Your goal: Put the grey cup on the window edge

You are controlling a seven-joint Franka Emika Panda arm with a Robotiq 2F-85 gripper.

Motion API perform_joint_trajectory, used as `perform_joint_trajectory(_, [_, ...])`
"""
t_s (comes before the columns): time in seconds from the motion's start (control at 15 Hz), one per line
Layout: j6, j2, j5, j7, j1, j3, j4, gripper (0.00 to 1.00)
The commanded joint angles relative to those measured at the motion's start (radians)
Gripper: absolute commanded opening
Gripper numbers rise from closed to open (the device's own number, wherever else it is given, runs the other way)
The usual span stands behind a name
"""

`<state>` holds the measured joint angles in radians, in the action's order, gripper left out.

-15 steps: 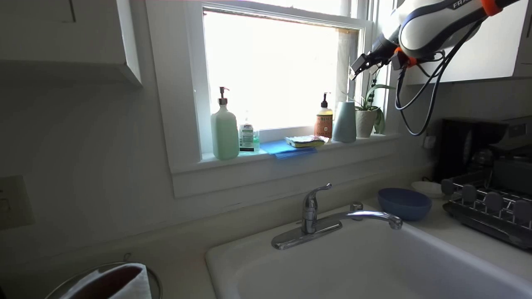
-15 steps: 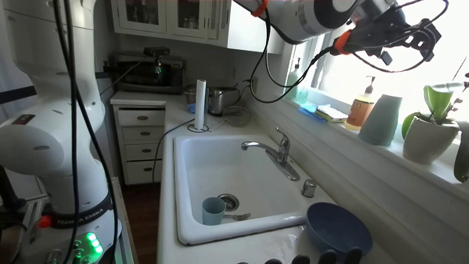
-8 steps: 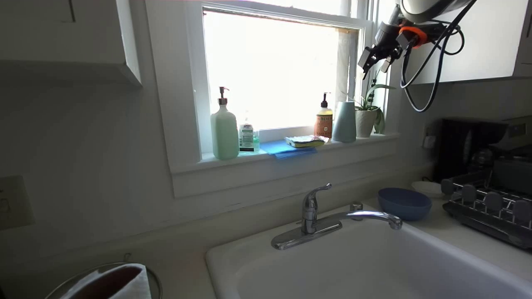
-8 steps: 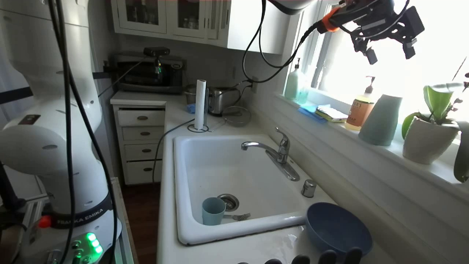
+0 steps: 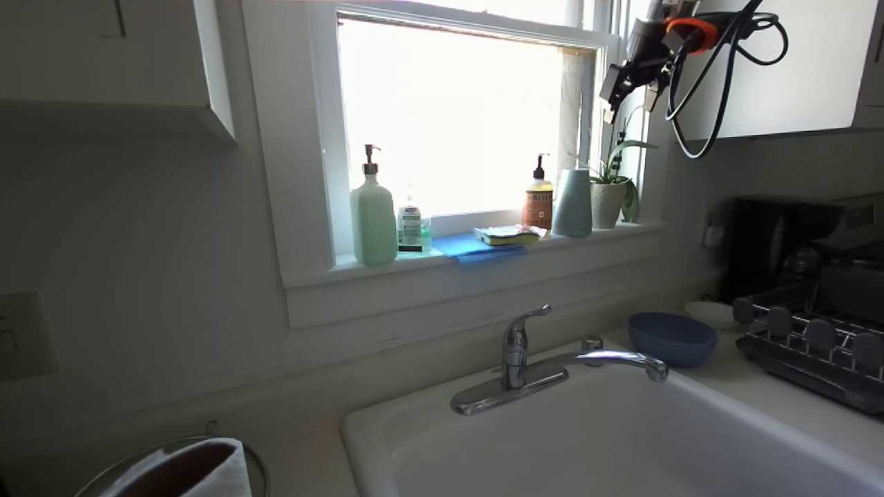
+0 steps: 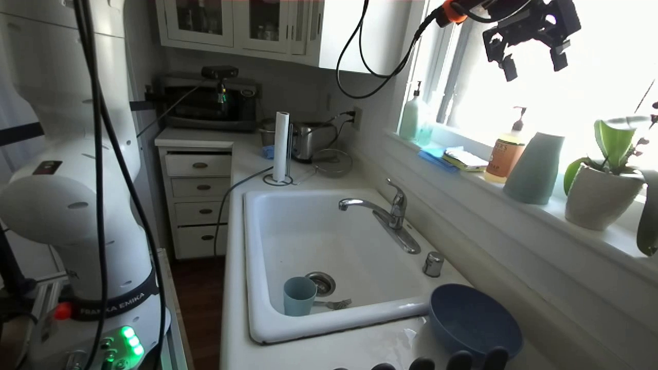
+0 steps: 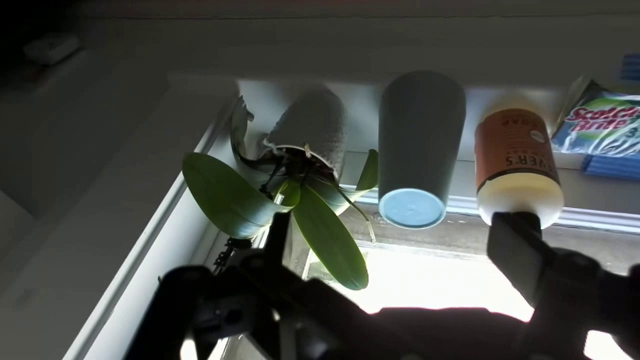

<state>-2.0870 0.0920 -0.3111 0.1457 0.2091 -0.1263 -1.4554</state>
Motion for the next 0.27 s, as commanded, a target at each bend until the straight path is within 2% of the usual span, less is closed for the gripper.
perform_joint_trajectory(0.0, [0.000, 0.000, -0.002, 0.003, 0.000, 0.000, 0.002, 1.00])
perform_joint_trajectory(0.2, [0.000, 0.000, -0.004, 0.007, 0.000, 0.000, 0.003, 1.00])
